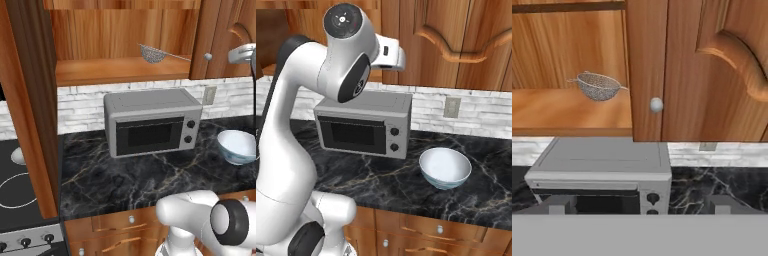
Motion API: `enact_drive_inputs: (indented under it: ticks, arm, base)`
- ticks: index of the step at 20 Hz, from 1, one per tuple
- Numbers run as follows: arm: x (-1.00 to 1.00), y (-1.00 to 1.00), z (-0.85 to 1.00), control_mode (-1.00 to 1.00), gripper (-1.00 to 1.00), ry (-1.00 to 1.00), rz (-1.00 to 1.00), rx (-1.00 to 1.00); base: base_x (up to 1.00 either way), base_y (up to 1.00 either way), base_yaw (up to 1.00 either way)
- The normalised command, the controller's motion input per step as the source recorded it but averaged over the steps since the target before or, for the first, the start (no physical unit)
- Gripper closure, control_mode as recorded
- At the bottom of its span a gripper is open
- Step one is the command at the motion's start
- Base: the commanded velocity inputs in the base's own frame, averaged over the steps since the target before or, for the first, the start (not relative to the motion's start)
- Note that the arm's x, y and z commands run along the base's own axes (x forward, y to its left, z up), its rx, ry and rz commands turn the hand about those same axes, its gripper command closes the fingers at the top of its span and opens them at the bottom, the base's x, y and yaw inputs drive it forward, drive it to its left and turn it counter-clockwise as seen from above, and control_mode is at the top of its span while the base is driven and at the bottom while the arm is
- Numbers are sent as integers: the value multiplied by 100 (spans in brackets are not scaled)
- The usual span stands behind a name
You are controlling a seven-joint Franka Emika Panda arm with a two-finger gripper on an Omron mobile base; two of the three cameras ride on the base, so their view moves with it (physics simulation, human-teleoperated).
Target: Open the cabinet and setup a tea strainer by placing it in the bowl upright.
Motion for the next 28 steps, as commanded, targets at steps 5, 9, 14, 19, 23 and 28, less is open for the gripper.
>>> enact_drive_inputs:
  ticks: [5,9,14,19,23,28]
  arm:
    - [26,-1,0,-100,-100,11,-3,-3]
    - [55,0,0,-100,-100,20,0,0]
    - [68,-4,0,-100,-100,10,0,0]
    - [64,-5,0,-100,-100,1,0,0]
    - [53,0,0,-100,-100,0,0,0]
    - [53,0,-5,-100,-100,0,0,0]
  base:
    - [0,0,0]
    - [0,0,0]
    - [0,0,0]
    - [0,0,0]
    - [0,0,0]
    - [0,0,0]
